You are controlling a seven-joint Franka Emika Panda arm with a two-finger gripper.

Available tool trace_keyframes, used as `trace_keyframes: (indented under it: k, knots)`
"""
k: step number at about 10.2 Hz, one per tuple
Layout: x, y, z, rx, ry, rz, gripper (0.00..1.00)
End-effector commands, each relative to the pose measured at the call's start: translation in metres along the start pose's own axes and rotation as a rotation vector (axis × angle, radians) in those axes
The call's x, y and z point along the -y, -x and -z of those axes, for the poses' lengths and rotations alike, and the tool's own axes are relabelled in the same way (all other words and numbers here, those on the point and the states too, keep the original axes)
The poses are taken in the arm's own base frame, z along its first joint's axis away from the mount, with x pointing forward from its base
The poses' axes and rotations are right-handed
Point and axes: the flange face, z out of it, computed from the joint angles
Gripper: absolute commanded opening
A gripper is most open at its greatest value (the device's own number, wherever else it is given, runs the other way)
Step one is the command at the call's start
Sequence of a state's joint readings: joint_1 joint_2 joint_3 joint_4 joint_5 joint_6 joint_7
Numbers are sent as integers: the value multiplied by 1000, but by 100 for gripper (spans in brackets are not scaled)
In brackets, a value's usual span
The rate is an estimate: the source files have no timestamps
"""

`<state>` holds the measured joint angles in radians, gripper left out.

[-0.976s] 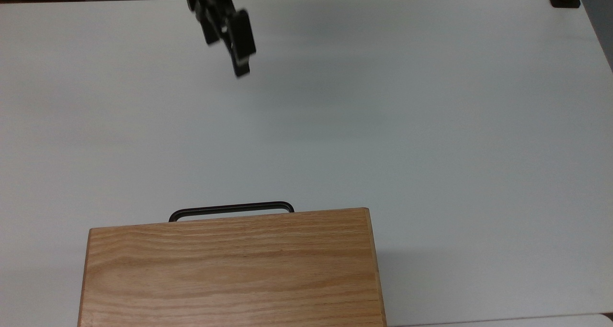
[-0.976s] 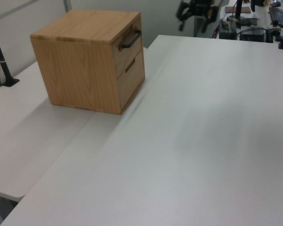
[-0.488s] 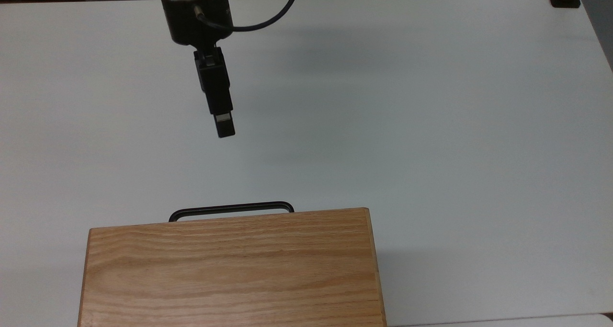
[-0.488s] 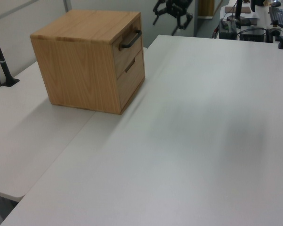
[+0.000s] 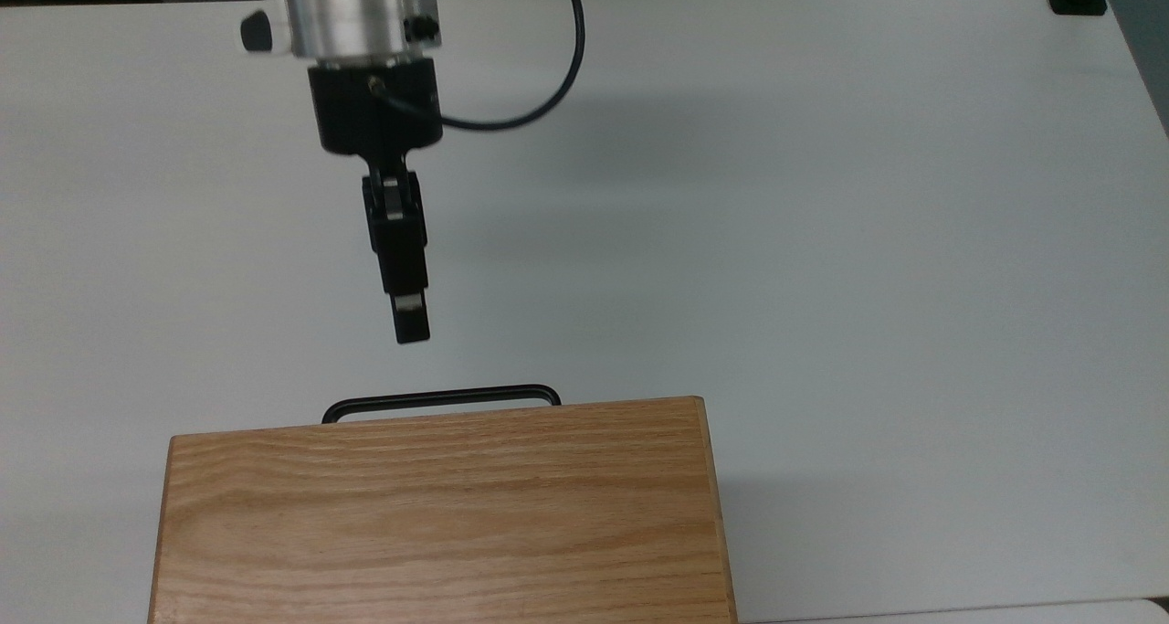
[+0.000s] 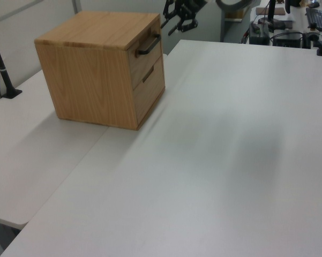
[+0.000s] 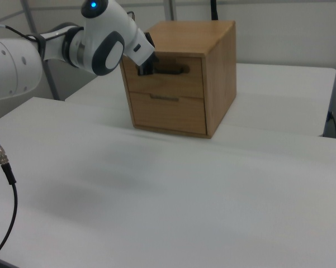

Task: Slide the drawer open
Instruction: 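Lower the gripper onto the black handle and close on it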

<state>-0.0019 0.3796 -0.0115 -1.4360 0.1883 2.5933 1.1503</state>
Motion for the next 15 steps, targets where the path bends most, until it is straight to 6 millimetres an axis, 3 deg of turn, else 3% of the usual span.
trace_keyframes:
  k: [1, 3, 7, 8, 9, 10, 11, 15]
  knots:
    - [-1, 13, -34, 2, -24, 9, 36]
    - [-4, 14, -48, -8, -42, 13, 41]
    - [-6, 17, -67, -13, -60, 36, 38]
    - [-6, 19, -68, -9, -59, 38, 34]
    - [-7, 19, -68, -6, -57, 27, 20]
    - [-6, 18, -67, -5, -60, 26, 5]
    - [-4, 17, -61, -7, -66, 27, 0]
    - [1, 19, -22, -7, -72, 35, 0]
